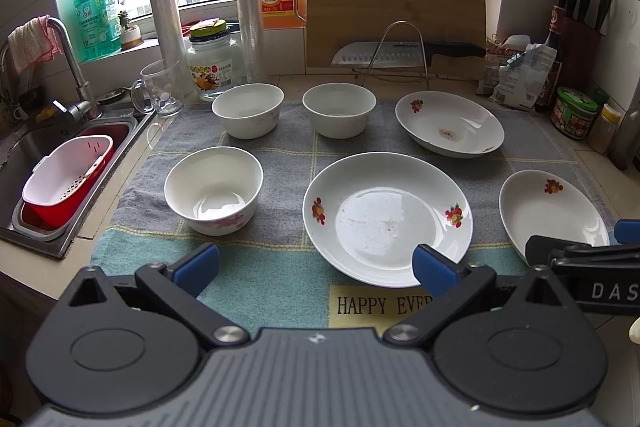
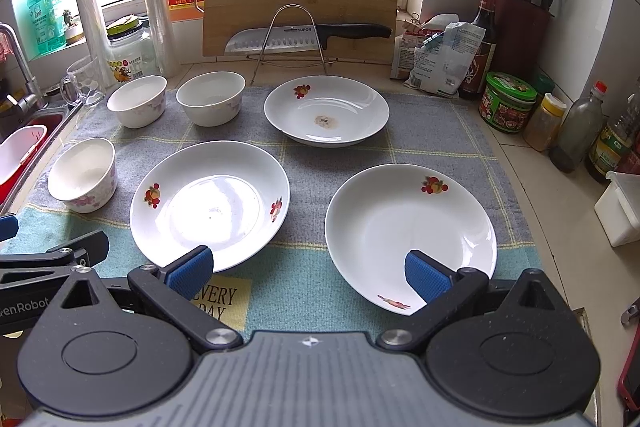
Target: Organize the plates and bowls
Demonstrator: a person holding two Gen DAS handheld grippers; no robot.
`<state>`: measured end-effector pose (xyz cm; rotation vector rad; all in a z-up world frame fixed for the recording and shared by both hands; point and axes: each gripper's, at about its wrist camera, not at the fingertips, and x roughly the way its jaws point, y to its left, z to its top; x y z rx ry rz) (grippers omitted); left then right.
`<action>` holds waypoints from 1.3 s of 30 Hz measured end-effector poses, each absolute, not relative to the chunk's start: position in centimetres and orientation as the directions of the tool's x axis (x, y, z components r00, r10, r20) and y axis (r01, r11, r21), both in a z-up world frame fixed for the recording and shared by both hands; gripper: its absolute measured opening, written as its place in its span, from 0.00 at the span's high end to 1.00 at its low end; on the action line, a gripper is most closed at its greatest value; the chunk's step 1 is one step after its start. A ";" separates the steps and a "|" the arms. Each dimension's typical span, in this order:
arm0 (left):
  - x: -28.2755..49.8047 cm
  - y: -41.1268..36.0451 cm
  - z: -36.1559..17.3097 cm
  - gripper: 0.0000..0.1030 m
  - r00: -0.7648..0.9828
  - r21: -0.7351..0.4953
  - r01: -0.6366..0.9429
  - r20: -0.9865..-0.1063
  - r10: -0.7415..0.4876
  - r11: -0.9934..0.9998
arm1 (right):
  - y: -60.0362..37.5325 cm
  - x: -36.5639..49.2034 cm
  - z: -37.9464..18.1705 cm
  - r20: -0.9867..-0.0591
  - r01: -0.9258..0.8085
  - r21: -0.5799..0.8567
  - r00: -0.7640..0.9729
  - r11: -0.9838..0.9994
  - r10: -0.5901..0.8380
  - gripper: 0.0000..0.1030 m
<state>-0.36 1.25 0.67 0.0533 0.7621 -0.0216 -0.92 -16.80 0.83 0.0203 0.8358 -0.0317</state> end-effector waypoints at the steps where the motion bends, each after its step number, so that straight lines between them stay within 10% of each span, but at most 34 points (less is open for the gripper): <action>1: -0.4 1.3 0.7 0.01 0.724 0.041 0.039 -0.690 0.000 0.998 | -16.8 -0.9 0.8 -0.742 0.036 0.007 0.670 0.999 -0.019 0.00; 39: -0.9 -0.2 0.9 0.01 0.754 0.030 0.059 -0.656 -0.025 0.998 | -18.5 -1.9 1.1 -0.677 -0.015 0.039 0.735 0.999 0.038 0.00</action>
